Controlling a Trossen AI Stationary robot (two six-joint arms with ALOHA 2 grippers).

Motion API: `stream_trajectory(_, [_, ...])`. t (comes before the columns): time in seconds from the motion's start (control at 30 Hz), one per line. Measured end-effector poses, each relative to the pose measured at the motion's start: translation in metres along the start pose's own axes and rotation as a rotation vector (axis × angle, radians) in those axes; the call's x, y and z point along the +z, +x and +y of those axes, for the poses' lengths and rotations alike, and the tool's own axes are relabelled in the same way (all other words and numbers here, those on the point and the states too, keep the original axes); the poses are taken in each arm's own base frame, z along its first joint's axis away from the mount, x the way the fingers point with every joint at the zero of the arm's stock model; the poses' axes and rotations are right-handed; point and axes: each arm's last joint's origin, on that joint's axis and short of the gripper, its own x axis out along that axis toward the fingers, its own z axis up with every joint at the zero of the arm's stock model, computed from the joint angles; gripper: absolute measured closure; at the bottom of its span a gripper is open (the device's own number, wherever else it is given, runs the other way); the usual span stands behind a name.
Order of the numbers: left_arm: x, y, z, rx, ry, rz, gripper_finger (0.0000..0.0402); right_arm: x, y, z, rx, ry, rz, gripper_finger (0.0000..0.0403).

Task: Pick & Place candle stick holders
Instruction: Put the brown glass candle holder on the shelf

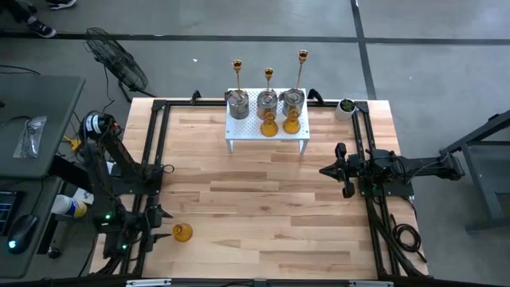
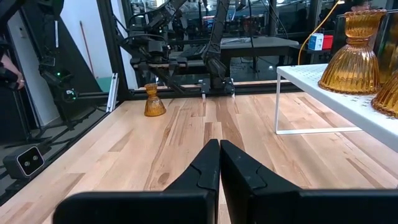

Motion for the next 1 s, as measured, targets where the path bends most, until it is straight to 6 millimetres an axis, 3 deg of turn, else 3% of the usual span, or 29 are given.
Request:
stream_trajectory(0.33, [0.009, 0.006, -0.005, -0.043, -0.035, 0.088, 0.0117, 0.000, 0.000, 0.000, 0.000, 0.000, 0.000, 0.0398])
stream_trajectory(1.0, [0.014, 0.023, -0.011, -0.003, -0.021, -0.005, 0.0117, 0.000, 0.000, 0.000, 0.000, 0.000, -0.001, 0.0398])
